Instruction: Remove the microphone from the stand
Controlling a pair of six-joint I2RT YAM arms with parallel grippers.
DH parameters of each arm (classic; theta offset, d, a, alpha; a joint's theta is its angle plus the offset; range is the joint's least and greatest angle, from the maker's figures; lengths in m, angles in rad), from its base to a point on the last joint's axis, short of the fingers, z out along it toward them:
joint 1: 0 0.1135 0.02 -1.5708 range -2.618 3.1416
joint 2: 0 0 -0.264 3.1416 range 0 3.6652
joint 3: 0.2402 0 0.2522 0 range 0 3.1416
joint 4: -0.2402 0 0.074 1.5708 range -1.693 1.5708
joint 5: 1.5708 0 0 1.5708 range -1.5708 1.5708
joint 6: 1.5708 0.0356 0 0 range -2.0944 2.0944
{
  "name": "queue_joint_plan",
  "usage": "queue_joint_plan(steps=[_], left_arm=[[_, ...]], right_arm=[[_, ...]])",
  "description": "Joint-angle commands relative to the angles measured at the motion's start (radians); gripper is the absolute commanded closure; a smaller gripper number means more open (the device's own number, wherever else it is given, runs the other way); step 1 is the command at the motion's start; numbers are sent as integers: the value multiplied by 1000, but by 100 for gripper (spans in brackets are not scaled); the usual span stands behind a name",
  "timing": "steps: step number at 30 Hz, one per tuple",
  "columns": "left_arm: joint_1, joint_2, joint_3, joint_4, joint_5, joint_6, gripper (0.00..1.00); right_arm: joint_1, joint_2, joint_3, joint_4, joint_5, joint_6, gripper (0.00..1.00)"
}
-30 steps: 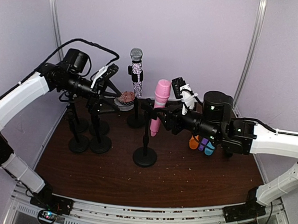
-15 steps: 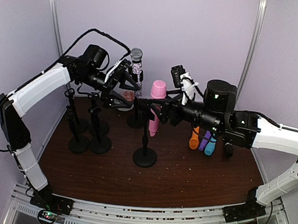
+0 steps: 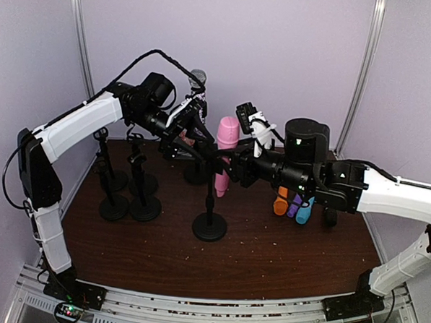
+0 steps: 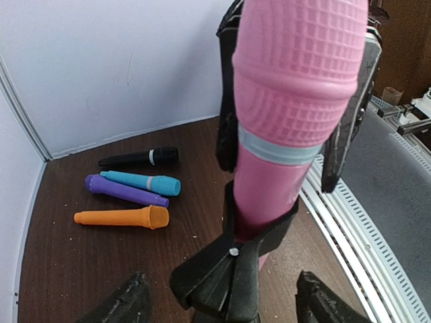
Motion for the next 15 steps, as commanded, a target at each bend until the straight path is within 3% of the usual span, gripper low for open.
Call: queue_joint_plan(steps=[1, 15], left_arm=[[-7, 12, 46, -20, 14, 33, 26], [-40, 47, 75, -96, 6, 105, 36]], right_arm=[[2, -3, 18, 9, -16, -8, 55], [-20, -13, -6, 18, -39, -14, 65]])
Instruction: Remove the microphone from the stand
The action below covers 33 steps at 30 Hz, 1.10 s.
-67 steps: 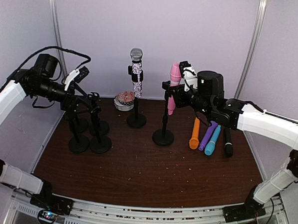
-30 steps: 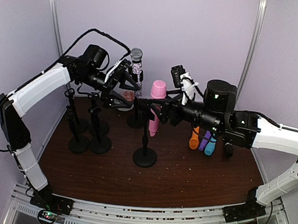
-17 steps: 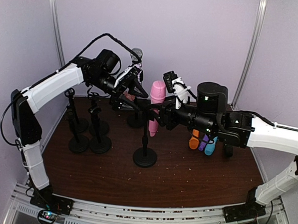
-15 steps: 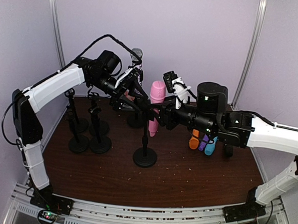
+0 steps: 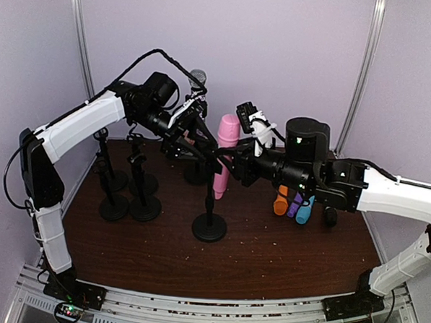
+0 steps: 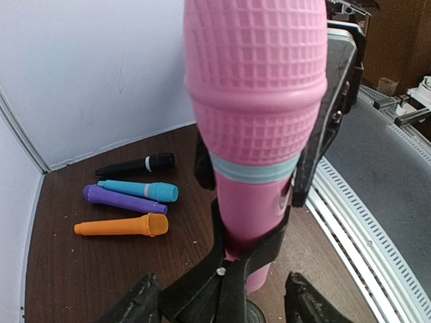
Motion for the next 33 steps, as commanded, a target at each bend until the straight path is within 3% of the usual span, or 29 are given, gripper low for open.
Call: queue_joint_plan(steps=[1, 9, 15, 16, 23, 30, 31, 33], left_arm=[[-16, 33, 45, -67, 4, 52, 37], [-17, 40, 67, -105, -4, 90, 62], [-16, 55, 110, -191, -20, 147, 98], [-16, 55, 112, -194, -24, 147, 100], [-17, 48, 109, -195, -41, 130, 100], [-16, 43, 108, -190, -70, 114, 99], [-16, 42, 108, -180, -76, 99, 89], [-16, 34, 108, -163, -89, 65, 53]], right_arm=[[-5, -13, -5, 13, -30, -1, 66], [-18, -26, -1, -7, -31, -33, 69], [-32, -30, 9, -19, -36, -46, 70], [-35, -32, 9, -18, -37, -49, 70], [-47, -68, 65, -74, -32, -67, 71], [-79, -221, 20, -109, 39, -39, 73], [-90, -241, 8, -115, 66, -26, 74], [-121, -269, -17, -139, 117, 12, 75]])
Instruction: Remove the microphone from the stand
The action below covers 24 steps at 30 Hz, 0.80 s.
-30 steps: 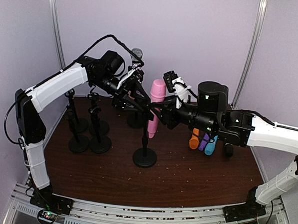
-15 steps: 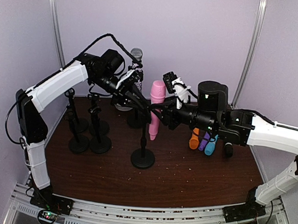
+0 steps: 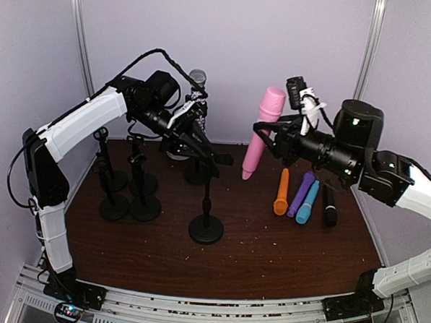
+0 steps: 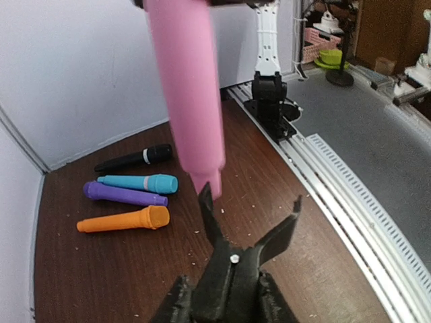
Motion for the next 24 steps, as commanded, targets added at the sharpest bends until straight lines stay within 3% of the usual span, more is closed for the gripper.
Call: queue_joint_plan(steps=[1, 2, 3, 9, 17, 24], left_arm=[[-10, -11, 6, -8, -52, -72, 27], [-11, -21, -1, 0, -60, -87, 8], [-11, -33, -9, 5, -65, -89, 3], [-10, -117, -45, 8, -84, -147, 2], [-8, -263, -124, 10, -217, -292, 2], [1, -407, -273, 80, -285, -346, 2]], right_arm=[[-63, -81, -42, -34, 136, 86, 76], [-88, -82, -54, -51, 153, 120, 78], [-112, -81, -62, -74, 164, 151, 80], [-265, 24, -55, -262, 202, 294, 87], [-502, 234, 29, -402, 99, 398, 94], [-602, 238, 5, -530, 150, 404, 98]])
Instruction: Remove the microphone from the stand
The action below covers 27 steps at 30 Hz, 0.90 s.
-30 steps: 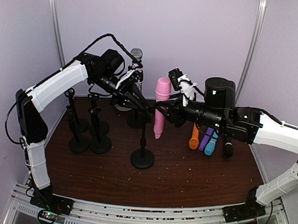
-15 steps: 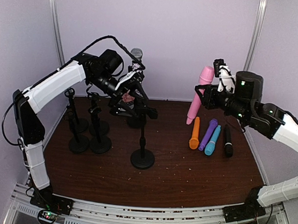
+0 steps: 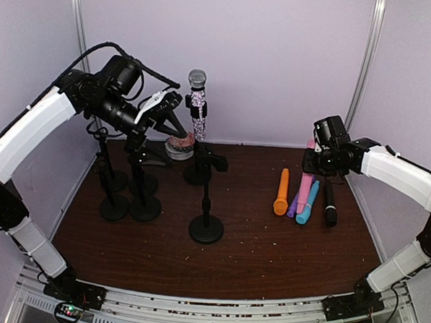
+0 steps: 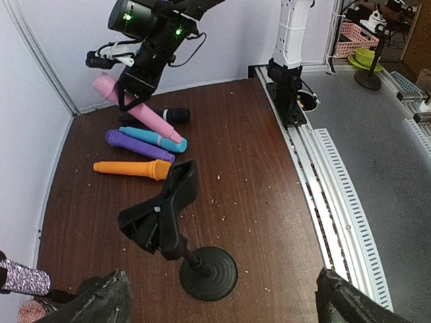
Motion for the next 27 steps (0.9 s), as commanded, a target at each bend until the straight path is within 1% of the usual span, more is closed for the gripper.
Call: queue_joint_plan(steps=[1, 6, 10, 13, 18, 19, 20, 27], left_arm=[[7, -69, -88, 87, -63, -63, 2], [9, -82, -120, 112, -63, -94, 2], [9, -72, -121, 112, -55, -105, 2], [10, -65, -123, 112, -60, -119, 2], [11, -66, -136, 112, -68, -130, 2], [11, -67, -138, 112, -69, -130, 2], [10, -68, -142, 112, -71, -132, 2], [14, -73, -173, 116, -88, -135, 2]], right_arm=[[-51, -44, 1, -93, 44, 23, 98], [-103, -60, -53, -98, 66, 24, 98], [-116, -3, -53, -116, 94, 19, 96], [-123, 37, -60, -111, 107, 20, 92], [-138, 84, -73, -102, 107, 34, 77], [-140, 89, -76, -101, 107, 38, 70], [-143, 93, -79, -96, 106, 42, 66], [-147, 95, -111, -61, 84, 67, 46]])
